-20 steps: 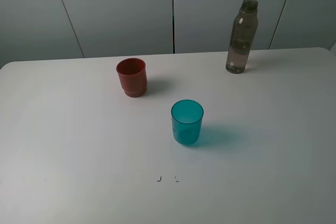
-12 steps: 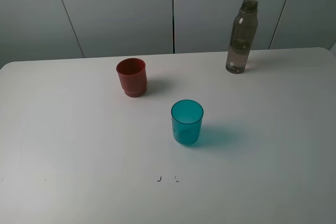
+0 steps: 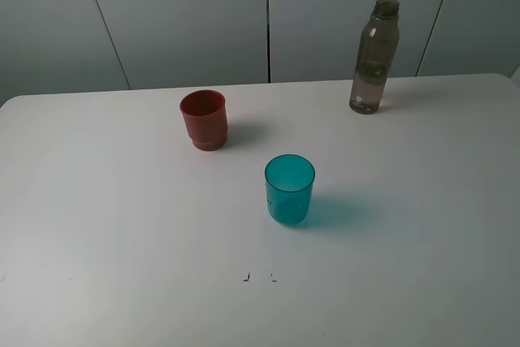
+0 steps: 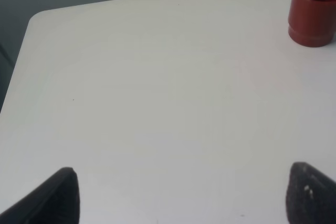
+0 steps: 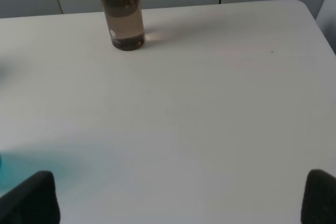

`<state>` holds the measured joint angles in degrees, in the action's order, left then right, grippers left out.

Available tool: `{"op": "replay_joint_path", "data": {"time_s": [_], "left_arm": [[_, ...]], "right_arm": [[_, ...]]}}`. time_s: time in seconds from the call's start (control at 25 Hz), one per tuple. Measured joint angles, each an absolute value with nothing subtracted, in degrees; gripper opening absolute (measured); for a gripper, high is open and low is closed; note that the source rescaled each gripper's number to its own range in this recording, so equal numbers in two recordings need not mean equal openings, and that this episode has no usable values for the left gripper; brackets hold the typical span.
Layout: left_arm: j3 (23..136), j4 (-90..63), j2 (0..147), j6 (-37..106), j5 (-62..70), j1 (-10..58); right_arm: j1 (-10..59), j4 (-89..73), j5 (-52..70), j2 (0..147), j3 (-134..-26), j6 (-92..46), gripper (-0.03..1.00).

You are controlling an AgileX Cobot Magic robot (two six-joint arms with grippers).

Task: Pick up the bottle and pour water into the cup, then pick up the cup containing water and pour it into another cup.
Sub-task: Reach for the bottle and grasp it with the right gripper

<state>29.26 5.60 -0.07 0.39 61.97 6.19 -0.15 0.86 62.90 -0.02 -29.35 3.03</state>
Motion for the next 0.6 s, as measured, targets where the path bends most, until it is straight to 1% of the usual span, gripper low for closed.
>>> {"op": "replay_joint_path", "data": {"time_s": [0.6], "left_arm": [[29.26, 5.60, -0.07, 0.39, 61.97, 6.19]], "right_arm": [[-0.15, 0.86, 62.90, -0.02, -29.35, 3.03, 1.00]]}}
